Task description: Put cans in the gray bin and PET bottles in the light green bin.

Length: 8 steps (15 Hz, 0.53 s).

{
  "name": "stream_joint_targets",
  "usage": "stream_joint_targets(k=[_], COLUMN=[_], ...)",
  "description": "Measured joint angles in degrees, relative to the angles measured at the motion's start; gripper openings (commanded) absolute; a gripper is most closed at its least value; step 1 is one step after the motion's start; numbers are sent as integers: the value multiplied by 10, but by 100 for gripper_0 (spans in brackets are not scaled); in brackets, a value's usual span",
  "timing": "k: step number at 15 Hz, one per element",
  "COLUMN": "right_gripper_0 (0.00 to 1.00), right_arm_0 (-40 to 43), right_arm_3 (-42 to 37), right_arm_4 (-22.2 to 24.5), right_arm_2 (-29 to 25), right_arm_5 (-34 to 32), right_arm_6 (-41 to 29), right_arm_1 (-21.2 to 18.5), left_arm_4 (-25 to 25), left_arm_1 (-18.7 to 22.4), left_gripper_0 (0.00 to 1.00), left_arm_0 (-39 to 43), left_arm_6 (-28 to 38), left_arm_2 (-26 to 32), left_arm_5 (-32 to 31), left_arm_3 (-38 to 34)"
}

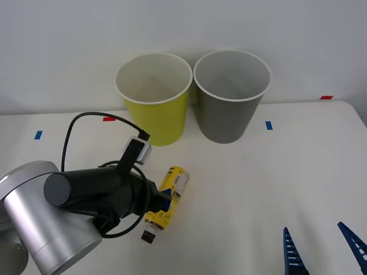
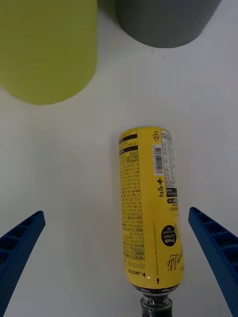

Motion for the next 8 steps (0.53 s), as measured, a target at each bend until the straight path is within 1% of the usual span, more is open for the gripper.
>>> stream_joint_targets(k=[2,3,6,8], right_gripper_0=[100,100,100,100], right_arm_0=[0,0,0,0], right_arm_3=[0,0,0,0], right_arm_4=[0,0,0,0], right_arm_2=[0,0,0,0], right_arm_5=[0,0,0,0], right_arm_6=[0,0,0,0], right_arm_1=[0,0,0,0], left_arm_4=[0,0,-4,3], left_arm_1=[-5,-14,-33,-46], left_gripper_0=[100,100,100,100], left_arm_0=[-2,-4,-12,-35], left_arm_6=[1,2,4,4], left_arm_2=[0,0,0,-2], left_arm_5=[3,10,60,101], left_arm_3=[1,1,1,7])
